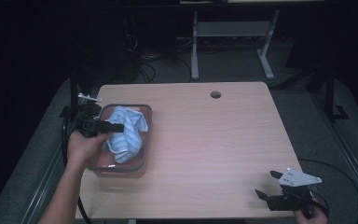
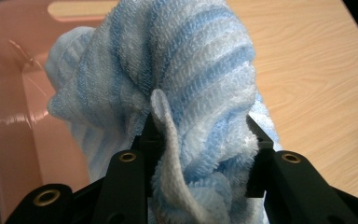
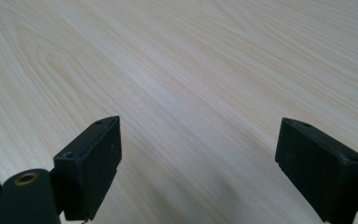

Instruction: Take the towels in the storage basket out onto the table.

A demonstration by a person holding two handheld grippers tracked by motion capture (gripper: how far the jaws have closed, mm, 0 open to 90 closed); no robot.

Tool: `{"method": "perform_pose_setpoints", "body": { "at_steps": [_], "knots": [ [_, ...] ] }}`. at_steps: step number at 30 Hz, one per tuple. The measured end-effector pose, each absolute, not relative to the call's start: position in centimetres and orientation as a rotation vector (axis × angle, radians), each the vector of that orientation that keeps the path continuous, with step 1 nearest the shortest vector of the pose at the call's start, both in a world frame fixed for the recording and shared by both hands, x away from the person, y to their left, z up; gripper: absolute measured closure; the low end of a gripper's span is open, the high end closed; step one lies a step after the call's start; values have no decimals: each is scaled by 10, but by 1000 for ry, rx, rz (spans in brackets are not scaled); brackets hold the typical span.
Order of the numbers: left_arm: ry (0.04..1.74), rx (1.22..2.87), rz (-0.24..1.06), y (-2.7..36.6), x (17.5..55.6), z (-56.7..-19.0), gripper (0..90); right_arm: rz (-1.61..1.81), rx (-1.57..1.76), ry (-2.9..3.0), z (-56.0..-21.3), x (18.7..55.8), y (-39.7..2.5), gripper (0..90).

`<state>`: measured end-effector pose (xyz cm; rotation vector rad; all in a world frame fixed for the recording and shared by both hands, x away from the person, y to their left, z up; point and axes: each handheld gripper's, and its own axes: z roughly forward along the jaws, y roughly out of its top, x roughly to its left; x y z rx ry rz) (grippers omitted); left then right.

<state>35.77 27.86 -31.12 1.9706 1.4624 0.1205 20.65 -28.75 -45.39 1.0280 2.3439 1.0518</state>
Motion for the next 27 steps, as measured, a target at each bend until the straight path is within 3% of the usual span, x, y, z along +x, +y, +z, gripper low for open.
{"method": "perform_pose_setpoints", "body": {
  "at_steps": [27],
  "knots": [
    [1368,1909,140,260,359,-269,616,1048,1047,2332,-456,209,-291,138]
  ]
}}
